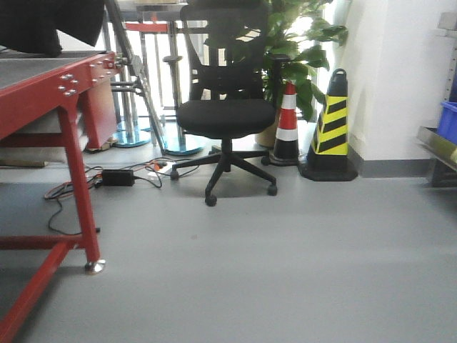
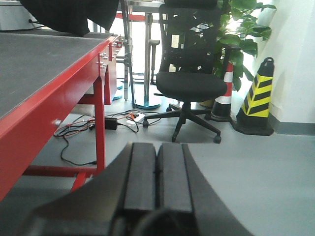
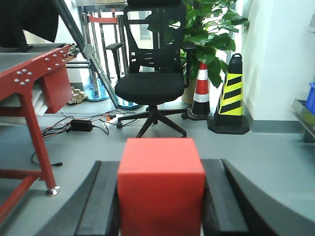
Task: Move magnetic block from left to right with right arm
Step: 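Turn the base past the office chair toward the other table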
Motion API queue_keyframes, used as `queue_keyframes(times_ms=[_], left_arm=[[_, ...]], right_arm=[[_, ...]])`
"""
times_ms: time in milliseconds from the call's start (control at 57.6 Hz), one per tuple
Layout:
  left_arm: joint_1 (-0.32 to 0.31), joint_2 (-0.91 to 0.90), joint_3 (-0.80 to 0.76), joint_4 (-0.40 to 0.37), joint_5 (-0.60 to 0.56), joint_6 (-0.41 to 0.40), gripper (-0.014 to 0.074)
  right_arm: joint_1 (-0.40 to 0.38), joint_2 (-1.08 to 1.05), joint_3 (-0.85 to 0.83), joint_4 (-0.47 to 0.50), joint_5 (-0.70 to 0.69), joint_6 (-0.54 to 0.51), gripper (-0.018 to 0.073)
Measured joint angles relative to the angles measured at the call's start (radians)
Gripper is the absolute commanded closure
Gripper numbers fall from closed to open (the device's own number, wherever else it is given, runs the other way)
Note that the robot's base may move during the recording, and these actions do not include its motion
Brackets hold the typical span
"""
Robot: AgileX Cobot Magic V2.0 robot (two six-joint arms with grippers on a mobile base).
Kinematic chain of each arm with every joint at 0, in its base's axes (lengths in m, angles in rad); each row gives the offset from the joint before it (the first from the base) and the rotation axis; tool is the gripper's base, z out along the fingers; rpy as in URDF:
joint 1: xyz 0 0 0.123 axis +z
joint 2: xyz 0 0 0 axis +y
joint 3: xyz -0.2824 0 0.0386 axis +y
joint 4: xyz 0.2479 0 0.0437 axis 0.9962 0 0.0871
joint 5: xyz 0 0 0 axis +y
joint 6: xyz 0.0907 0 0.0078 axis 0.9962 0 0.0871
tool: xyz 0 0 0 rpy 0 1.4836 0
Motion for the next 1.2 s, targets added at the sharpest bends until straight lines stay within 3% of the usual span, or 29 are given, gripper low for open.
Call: queue_keyframes(times_ms=[1199], left_arm=[[0.000, 0.000, 0.000, 0.000, 0.002, 0.000, 0.0722]], right_arm=[[0.000, 0.000, 0.000, 0.000, 0.000, 0.000, 0.0293]])
